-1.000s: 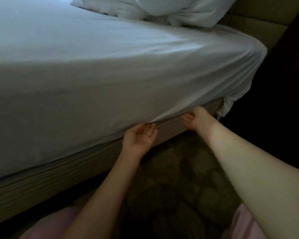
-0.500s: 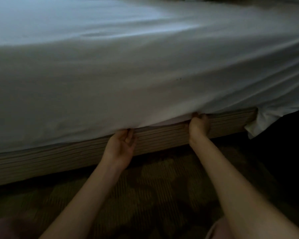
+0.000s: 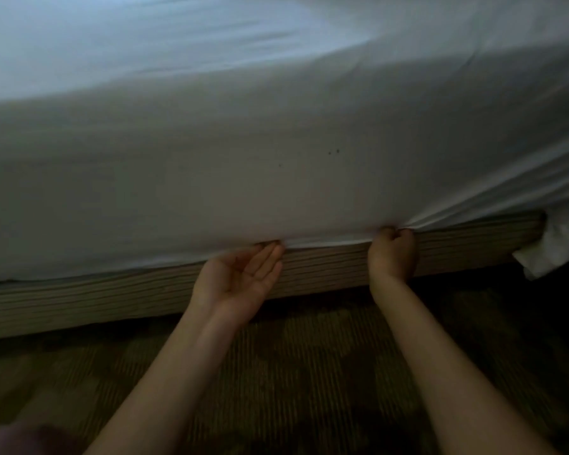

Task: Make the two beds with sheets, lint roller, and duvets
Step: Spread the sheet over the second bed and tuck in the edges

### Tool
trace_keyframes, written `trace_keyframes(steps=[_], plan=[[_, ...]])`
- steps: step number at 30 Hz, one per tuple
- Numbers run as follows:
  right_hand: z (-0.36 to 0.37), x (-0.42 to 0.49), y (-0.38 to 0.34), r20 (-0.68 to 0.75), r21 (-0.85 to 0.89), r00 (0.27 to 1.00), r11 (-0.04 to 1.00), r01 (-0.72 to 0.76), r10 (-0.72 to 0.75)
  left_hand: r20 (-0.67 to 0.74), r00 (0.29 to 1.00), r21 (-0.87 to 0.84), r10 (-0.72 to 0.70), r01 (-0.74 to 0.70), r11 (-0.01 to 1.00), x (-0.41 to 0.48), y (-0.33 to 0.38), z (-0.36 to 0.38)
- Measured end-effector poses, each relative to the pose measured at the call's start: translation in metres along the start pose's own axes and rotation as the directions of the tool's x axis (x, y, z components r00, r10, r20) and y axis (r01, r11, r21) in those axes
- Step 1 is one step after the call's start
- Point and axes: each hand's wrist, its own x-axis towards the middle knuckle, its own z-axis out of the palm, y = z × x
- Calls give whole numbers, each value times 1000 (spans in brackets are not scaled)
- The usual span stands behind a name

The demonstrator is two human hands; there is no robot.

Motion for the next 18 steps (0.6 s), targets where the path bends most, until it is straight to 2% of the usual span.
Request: trace_keyframes(steps=[3, 6, 9, 12, 15, 18], plan=[[-1, 3, -5, 94, 229, 986, 961, -157, 139, 27, 999, -23, -20, 20, 1000, -4, 10, -1], [-10, 0, -15, 316, 401, 910, 831, -385, 269, 14, 1000, 9, -26, 25, 1000, -3, 20, -2], [-16, -4, -22, 482, 465, 839, 738, -489, 252, -47, 999, 71, -9, 12, 997, 0, 27, -7], [-24, -2, -28, 607, 586, 761, 519, -622, 227, -49, 999, 158, -10, 18, 987, -1, 24, -9], [-26, 0, -30, 674, 670, 727, 307, -676, 129, -43, 999, 91, 2, 2, 996, 1, 26, -10], [-25, 4, -23, 693, 701, 721, 223, -678, 13, -38, 999, 31, 2, -1, 1000, 4, 29, -11]])
